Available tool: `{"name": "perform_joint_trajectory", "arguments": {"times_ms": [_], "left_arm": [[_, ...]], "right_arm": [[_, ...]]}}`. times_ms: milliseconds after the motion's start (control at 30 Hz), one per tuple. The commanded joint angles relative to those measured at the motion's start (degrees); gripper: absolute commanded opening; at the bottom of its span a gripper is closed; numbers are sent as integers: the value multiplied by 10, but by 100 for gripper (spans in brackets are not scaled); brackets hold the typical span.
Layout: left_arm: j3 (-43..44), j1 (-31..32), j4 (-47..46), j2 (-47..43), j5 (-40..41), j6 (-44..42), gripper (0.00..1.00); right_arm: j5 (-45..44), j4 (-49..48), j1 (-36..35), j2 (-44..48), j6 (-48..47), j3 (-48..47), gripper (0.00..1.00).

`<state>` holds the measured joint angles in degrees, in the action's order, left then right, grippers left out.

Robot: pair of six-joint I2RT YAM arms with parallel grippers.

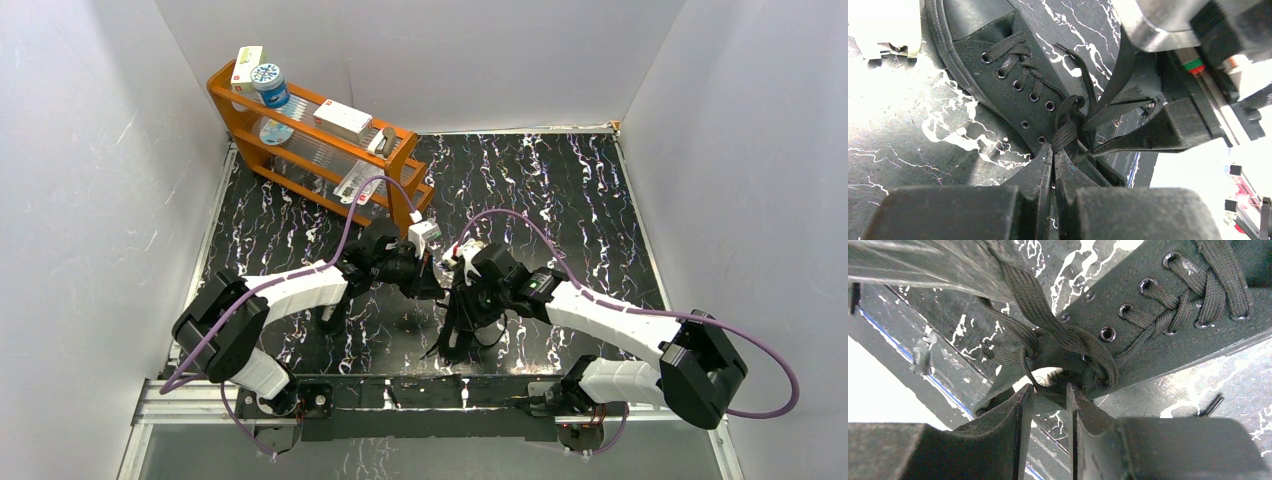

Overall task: Tie the shoes
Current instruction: Wrap the shoelace around the shoelace.

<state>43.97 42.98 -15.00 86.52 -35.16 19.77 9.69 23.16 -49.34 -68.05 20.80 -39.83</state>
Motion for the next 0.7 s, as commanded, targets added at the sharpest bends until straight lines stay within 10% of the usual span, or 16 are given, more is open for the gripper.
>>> {"name": "perform_joint_trajectory", "arguments": {"times_ms": [0, 233, 500, 667], "left_arm": [[13, 3, 0, -18, -16, -3, 0], [16, 2, 1, -17, -18, -5, 0], [6, 2, 9, -32, -16, -13, 0], [-11, 2, -3, -37, -16, -7, 0]], "right_arm": [[-25, -38, -8, 9, 1, 22, 38], [-42, -54, -27, 5, 8, 24, 41], [-94, 66, -27, 48, 109, -11, 0], [-84, 88, -23, 92, 181, 12, 0]]}}
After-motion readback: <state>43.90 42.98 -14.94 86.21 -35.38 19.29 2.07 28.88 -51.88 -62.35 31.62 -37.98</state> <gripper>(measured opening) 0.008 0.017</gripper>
